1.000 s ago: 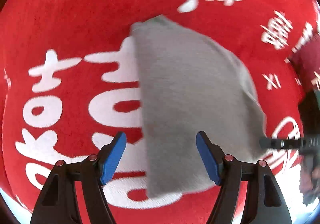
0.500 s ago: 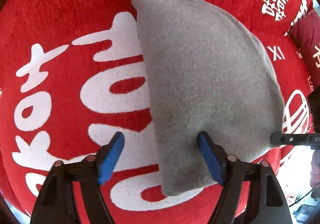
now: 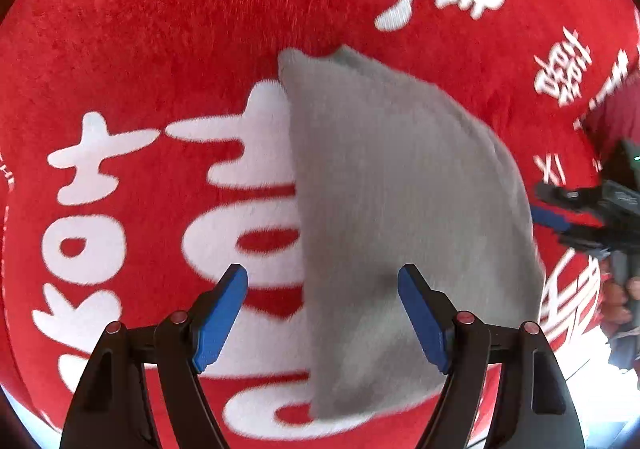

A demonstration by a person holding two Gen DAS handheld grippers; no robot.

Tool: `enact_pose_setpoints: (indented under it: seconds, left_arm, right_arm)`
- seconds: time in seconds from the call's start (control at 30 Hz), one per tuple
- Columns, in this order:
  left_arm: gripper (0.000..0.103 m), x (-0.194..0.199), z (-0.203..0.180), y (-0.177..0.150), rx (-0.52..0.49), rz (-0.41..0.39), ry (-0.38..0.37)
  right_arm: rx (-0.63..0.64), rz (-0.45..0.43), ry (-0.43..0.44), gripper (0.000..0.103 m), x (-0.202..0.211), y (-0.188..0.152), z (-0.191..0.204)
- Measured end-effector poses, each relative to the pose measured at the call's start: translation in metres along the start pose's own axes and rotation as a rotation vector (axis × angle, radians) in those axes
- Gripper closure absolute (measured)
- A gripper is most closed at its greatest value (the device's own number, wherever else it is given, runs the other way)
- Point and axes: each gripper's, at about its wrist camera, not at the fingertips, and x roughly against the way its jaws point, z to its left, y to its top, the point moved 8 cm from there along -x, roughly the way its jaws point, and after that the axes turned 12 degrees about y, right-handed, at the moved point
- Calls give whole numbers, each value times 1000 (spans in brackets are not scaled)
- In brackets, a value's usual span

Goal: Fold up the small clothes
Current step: 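Pinch the folded sweater edge with the right gripper to tidy it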

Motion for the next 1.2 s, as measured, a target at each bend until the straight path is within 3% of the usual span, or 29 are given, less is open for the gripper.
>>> enact_pose_setpoints:
  seconds: [0.07, 0.1, 0.13, 0.23, 0.3, 0.4, 0.5, 0.8, 0.9, 0.93, 0.97, 1.2]
  left_arm:
    - [24, -4, -3, 8, 20, -8, -3]
    - [24, -5, -4, 12, 18, -7, -1]
    - [24, -8, -6, 12, 13, -4, 1]
    - [24, -15, -9, 6, -3, 4, -6]
    - [16, -20, -8, 1, 16, 17, -13]
    - [16, -22, -3, -1, 64, 35, -22]
    - [16, -19, -2, -2, 60, 39, -14]
    - [16, -20, -9, -1, 71, 47, 16]
    - [16, -19, -11, -1, 68, 43, 24]
    - [16, -19, -11, -1, 67, 42, 25]
    - [16, -19, -11, -1, 66, 40, 26]
    - [16, -19, -11, -1, 61, 37, 22]
  right_arm:
    - [-68, 28, 34, 60, -17, 9, -8]
    - [-86, 32, 42, 69, -22, 12, -9]
    - [-77, 27, 54, 95, -24, 16, -4]
    - [52, 19, -39, 95, -17, 18, 11]
    - [63, 49, -101, 95, -21, 11, 0]
    - [46, 73, -188, 101, -25, 7, -24]
    - [6, 58, -176, 103, -21, 3, -29]
    - [-1, 76, -210, 95, -3, -29, -26]
    - [-17, 82, -205, 75, 4, -41, -28]
    - [-20, 84, -205, 61, 3, -45, -27]
    - [-20, 86, -202, 57, 6, -46, -28]
    - [-16, 102, -207, 55, 6, -56, -25]
